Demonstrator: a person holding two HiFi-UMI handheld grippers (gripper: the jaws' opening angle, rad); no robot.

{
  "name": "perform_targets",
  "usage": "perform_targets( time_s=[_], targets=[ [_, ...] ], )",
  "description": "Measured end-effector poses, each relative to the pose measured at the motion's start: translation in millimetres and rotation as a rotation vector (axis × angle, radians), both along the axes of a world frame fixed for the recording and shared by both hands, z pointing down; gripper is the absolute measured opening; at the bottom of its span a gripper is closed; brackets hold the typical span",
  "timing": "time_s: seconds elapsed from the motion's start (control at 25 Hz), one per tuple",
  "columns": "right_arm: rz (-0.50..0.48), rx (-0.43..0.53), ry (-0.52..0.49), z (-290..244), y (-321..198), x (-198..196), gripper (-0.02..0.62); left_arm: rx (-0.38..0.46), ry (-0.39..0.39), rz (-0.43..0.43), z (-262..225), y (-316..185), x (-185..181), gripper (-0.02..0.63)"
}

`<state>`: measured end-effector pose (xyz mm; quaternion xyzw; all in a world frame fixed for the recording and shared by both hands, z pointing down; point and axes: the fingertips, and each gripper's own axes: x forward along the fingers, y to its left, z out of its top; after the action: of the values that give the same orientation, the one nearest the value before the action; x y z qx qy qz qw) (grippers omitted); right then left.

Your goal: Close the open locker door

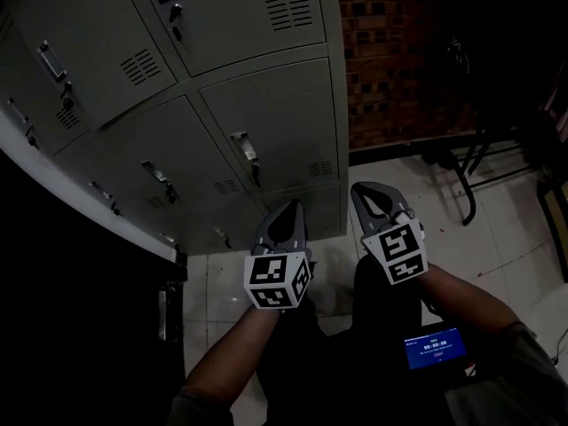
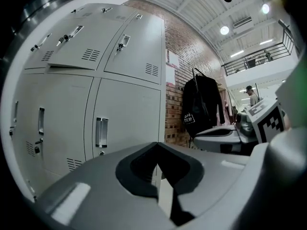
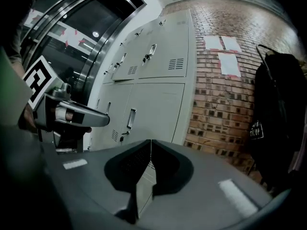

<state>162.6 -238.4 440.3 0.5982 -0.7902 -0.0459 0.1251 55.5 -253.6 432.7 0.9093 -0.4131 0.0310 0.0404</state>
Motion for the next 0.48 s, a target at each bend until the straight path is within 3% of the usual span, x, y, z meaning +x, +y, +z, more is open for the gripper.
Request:
perform_targets(
  time_s=[0.32,0.48],
  targets=[
    [0.012,-0.011,-0.013,4,80,16,0.009,0.012,-0.019,0.046,-6,66,2,0.002],
    [-0.027,-0.012,0.009,-2,107,9,0.009,0.011,-0.029,0.071,-8,99,3,0.002]
  ],
)
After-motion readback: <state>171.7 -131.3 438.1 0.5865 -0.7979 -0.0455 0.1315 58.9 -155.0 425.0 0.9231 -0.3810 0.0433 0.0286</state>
